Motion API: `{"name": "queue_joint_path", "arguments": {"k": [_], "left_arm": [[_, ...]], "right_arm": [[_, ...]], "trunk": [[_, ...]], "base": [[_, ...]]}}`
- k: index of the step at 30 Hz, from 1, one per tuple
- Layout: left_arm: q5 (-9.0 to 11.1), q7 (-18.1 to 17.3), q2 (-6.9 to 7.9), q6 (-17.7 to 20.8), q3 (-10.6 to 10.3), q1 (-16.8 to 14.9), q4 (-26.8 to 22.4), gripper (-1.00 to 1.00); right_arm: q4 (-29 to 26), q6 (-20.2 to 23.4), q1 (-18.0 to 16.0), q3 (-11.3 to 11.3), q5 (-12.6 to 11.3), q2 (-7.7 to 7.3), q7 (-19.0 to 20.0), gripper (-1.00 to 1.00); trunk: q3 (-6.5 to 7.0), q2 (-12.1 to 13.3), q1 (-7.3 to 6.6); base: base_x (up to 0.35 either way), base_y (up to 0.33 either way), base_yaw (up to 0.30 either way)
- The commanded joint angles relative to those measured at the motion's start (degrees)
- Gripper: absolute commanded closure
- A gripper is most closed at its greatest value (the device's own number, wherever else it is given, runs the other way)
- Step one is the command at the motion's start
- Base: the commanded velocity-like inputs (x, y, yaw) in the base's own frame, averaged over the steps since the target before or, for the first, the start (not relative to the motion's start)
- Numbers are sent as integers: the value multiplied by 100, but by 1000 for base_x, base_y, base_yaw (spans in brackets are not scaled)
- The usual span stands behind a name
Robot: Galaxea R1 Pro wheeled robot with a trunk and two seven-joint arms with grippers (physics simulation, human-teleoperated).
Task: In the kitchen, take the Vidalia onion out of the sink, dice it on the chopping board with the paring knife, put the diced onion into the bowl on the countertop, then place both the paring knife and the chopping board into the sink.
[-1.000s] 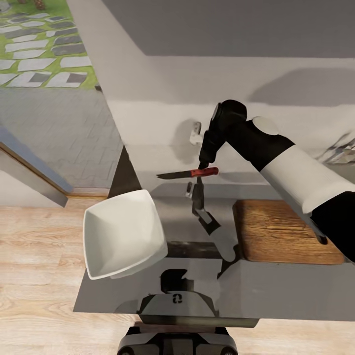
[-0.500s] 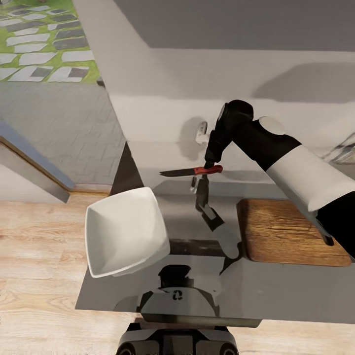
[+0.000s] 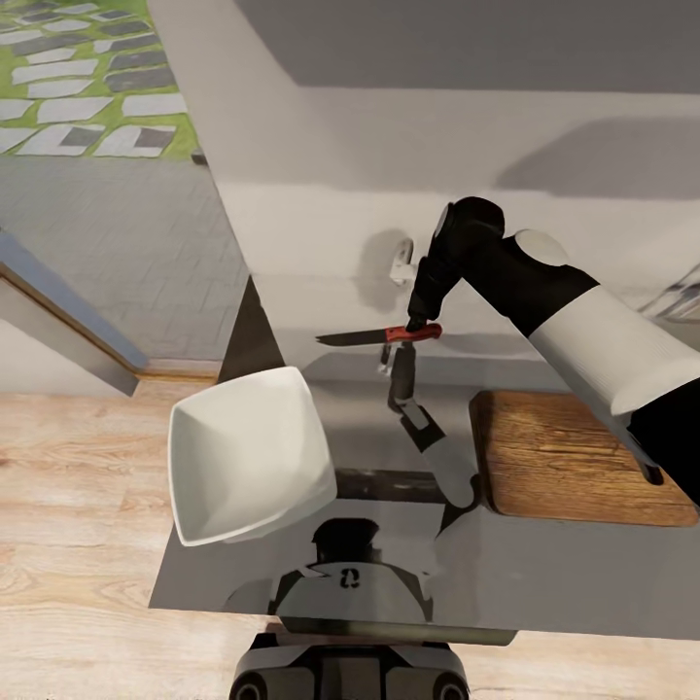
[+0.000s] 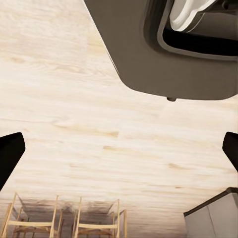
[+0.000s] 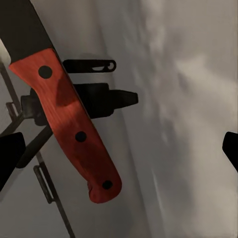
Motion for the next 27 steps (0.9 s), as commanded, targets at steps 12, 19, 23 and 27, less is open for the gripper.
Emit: {"name": "queue_joint_path", "arguments": {"k": [12, 19, 23, 27], "left_arm": [[12, -1, -4, -5, 32, 2, -11, -100], [14, -1, -4, -5, 32, 6, -11, -100], [13, -1, -4, -5, 32, 3, -11, -100], [13, -1, -4, -5, 32, 3, -11, -100]], "right_arm": [[-11, 40, -7, 42, 23, -4, 44, -100], [-11, 40, -5, 51, 21, -4, 47, -100], [-11, 40, -4, 51, 23, -4, 47, -100], [-11, 40, -3, 58, 22, -4, 47, -100]], "trunk": [[-68, -9, 3], [-109, -9, 3], [-133, -9, 3], [-151, -9, 3]], "base": [[0, 0, 14], [0, 0, 36], [0, 0, 30], [0, 0, 7]]}}
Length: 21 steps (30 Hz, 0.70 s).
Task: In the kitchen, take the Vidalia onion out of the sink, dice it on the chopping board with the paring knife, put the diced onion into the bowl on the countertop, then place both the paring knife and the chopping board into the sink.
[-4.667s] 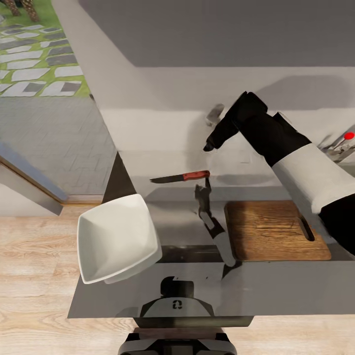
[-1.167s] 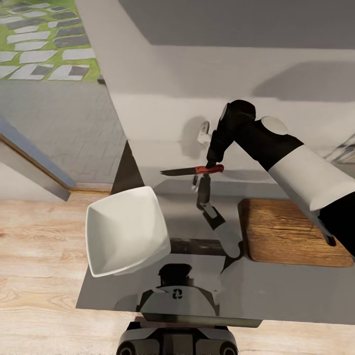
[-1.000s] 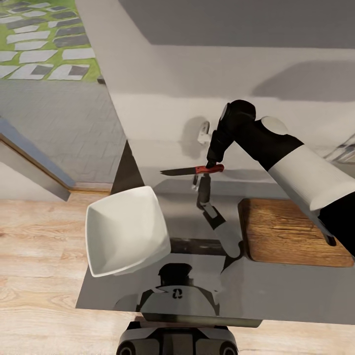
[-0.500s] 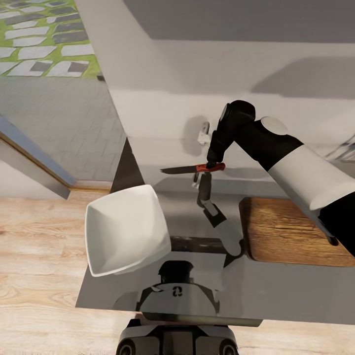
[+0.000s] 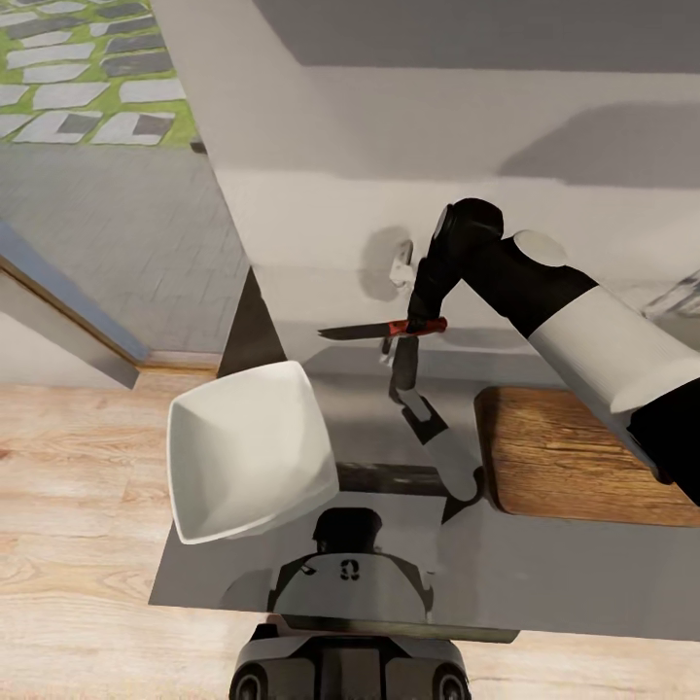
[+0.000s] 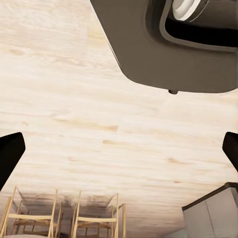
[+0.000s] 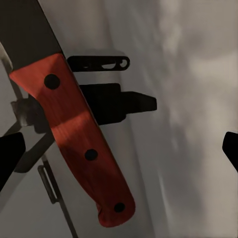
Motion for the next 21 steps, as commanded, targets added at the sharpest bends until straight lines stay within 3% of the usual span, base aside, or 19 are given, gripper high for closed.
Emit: {"name": "queue_joint_path", "arguments": {"k": [1, 21], "left_arm": [[11, -1, -4, -5, 32, 5, -11, -100], [12, -1, -4, -5, 32, 4, -11, -100]], "right_arm": [[-11, 40, -5, 17, 26, -4, 31, -100], [-11, 40, -5, 36, 35, -4, 39, -100]], "trunk": [[-12, -9, 3], [-115, -9, 3]], "base": [[0, 0, 3], [0, 0, 0]]}}
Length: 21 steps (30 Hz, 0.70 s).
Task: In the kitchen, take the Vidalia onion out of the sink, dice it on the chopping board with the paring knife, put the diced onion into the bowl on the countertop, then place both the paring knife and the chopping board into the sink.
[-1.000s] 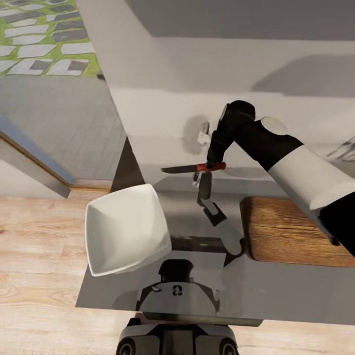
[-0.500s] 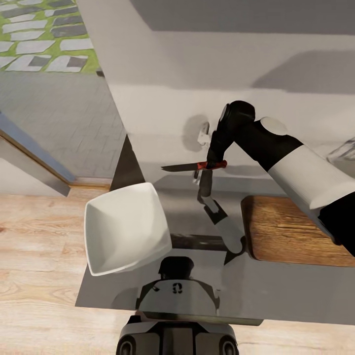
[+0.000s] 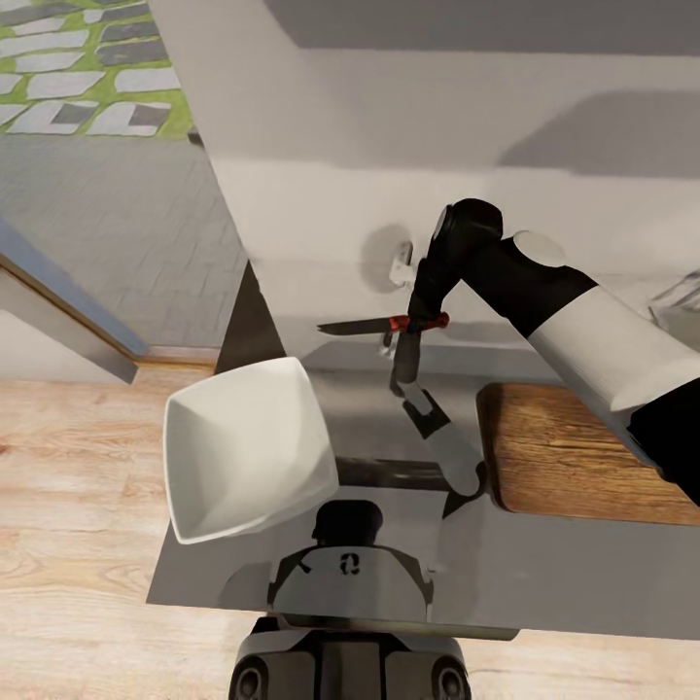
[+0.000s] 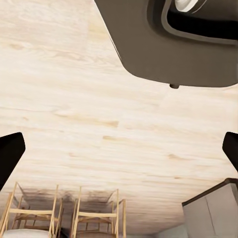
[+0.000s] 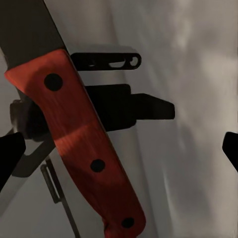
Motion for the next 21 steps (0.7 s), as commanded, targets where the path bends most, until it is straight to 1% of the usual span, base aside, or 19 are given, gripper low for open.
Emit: {"name": "queue_joint_path", "arguments": {"k": [1, 21], "left_arm": [[13, -1, -4, -5, 32, 4, -11, -100], [14, -1, -4, -5, 32, 5, -11, -100]], "right_arm": [[-11, 40, -5, 16, 26, -4, 32, -100], [-11, 40, -8, 16, 26, -4, 33, -100]], "trunk": [[-10, -9, 3], [-69, -9, 3]], "base": [[0, 0, 0], [0, 0, 0]]}}
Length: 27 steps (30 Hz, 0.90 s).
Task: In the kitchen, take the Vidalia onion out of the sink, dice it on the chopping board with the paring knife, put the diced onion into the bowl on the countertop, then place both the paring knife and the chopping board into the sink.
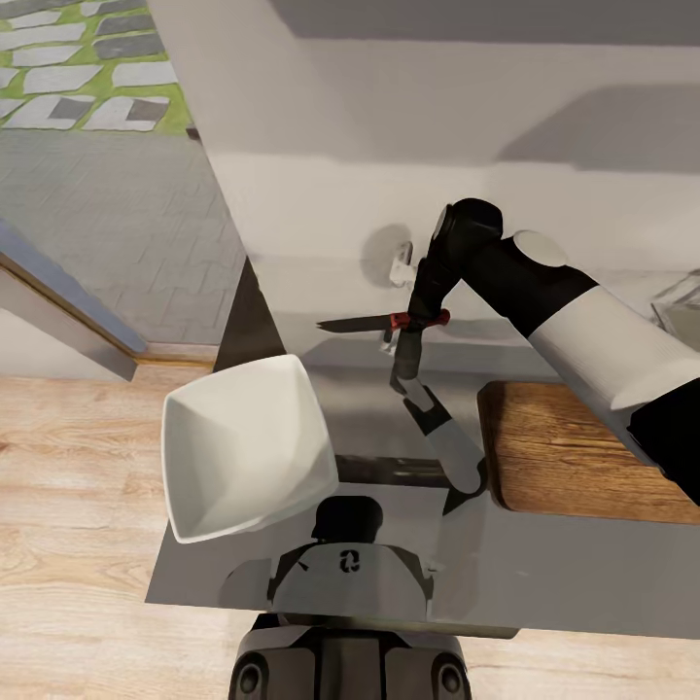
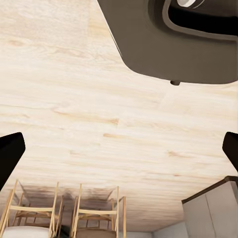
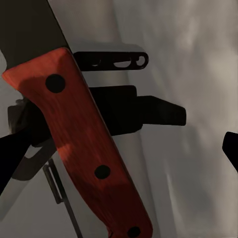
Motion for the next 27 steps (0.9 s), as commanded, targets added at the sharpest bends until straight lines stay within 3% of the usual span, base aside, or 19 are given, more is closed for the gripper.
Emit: {"name": "queue_joint_path", "arguments": {"k": [1, 15, 16, 27], "left_arm": [[11, -1, -4, -5, 32, 5, -11, -100], [11, -1, -4, -5, 32, 5, -11, -100], [12, -1, -4, -5, 32, 4, -11, -100], [8, -1, -4, -5, 32, 4, -11, -100]], "right_arm": [[-9, 30, -3, 20, 28, -4, 16, -100], [-9, 30, 1, 20, 32, -4, 16, -100], [-9, 30, 0, 20, 33, -4, 16, 100], [-9, 30, -1, 21, 36, -4, 16, 100]], "trunk": [[-8, -6, 5], [-29, -6, 5], [-29, -6, 5], [-29, -6, 5]], "base": [[0, 0, 0], [0, 0, 0], [0, 0, 0], [0, 0, 0]]}}
